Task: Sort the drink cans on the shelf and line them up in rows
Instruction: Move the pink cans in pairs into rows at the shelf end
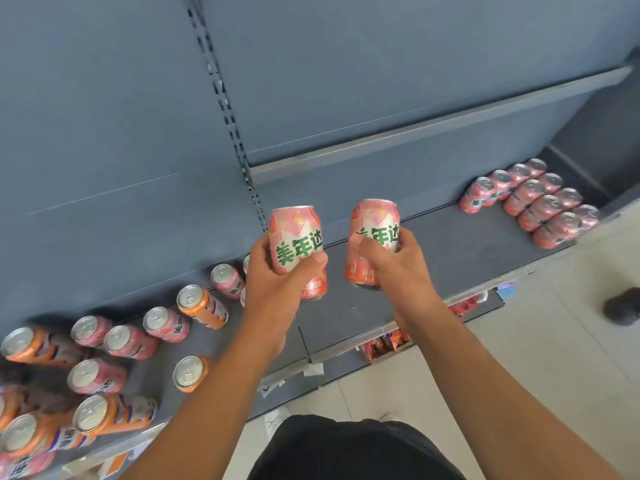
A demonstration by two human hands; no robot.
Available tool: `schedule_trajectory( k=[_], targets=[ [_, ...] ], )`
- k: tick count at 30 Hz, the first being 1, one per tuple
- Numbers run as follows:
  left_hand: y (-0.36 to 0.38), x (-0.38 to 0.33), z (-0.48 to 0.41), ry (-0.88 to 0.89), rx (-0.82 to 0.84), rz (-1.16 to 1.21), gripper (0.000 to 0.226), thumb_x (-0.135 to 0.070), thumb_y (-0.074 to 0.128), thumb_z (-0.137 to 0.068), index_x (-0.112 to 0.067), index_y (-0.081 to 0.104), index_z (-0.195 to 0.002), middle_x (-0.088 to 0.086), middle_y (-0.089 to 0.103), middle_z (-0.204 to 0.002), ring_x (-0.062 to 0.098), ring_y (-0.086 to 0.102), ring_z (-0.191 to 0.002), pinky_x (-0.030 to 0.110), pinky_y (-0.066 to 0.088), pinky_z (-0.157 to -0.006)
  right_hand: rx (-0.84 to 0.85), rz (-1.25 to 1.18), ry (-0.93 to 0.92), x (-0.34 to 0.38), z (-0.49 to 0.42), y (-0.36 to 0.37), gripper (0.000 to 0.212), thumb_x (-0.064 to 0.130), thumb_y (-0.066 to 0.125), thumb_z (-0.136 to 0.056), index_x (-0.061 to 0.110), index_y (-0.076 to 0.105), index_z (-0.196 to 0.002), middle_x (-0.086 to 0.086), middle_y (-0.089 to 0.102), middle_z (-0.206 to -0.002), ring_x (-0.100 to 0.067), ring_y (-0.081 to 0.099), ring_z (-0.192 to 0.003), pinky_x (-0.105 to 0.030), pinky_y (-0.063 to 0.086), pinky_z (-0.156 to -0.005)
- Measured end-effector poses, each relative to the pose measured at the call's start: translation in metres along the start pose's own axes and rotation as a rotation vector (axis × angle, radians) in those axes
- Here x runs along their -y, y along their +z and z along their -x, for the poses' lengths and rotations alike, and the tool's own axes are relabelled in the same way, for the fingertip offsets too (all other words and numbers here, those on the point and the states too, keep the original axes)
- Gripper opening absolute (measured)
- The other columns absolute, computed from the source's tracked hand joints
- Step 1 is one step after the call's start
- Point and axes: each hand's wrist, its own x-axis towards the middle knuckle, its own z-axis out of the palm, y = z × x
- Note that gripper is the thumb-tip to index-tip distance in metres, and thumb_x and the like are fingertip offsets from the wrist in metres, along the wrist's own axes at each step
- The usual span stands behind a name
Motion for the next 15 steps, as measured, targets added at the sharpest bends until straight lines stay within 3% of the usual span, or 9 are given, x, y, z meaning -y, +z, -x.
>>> schedule_trajectory(
  k=[4, 8, 12, 15],
  targets=[
    [0.077, 0.013, 0.012, 0.005, 0.067, -0.029, 0.063, -0.025, 0.085, -0.065, -0.029, 0.055, -0.121, -0.008, 0.069, -0.107, 0.006, 0.069, -0.091, 0.022, 0.055, -0.067, -0.073, -0.03, 0.007, 0.009, -0.006, -0.08, 0.044, 0.031, 0.074, -0.084, 0.021, 0.05, -0.119, -0.005, 0.064, -0.108, -0.017, 0.071, -0.088, -0.03, 0.061, -0.063],
    [0.154, 0.023, 0.026, 0.005, 0.164, -0.026, 0.056, -0.011, 0.08, -0.079, -0.022, 0.053, -0.127, -0.003, 0.068, -0.11, 0.0, 0.068, -0.084, 0.016, 0.053, -0.06, -0.151, -0.059, -0.002, 0.02, -0.007, -0.159, 0.042, 0.03, 0.075, -0.084, 0.025, 0.047, -0.115, -0.004, 0.062, -0.107, -0.02, 0.07, -0.089, -0.034, 0.061, -0.063],
    [0.222, 0.03, 0.034, 0.002, 0.279, -0.059, 0.056, -0.012, 0.079, -0.079, -0.023, 0.053, -0.127, -0.004, 0.068, -0.11, 0.0, 0.069, -0.084, 0.016, 0.053, -0.062, -0.248, -0.117, -0.009, 0.028, -0.007, -0.226, 0.051, 0.027, 0.075, -0.084, 0.02, 0.044, -0.124, -0.007, 0.062, -0.107, -0.026, 0.07, -0.088, -0.025, 0.054, -0.05],
    [0.264, 0.034, 0.035, -0.001, 0.356, -0.087, 0.05, -0.012, 0.079, -0.079, -0.029, 0.055, -0.119, -0.006, 0.069, -0.107, 0.002, 0.07, -0.086, 0.017, 0.054, -0.063, -0.311, -0.165, -0.008, 0.03, -0.011, -0.266, 0.055, 0.026, 0.077, -0.083, 0.02, 0.044, -0.126, -0.009, 0.063, -0.11, -0.029, 0.07, -0.09, -0.028, 0.055, -0.052]
  ],
)
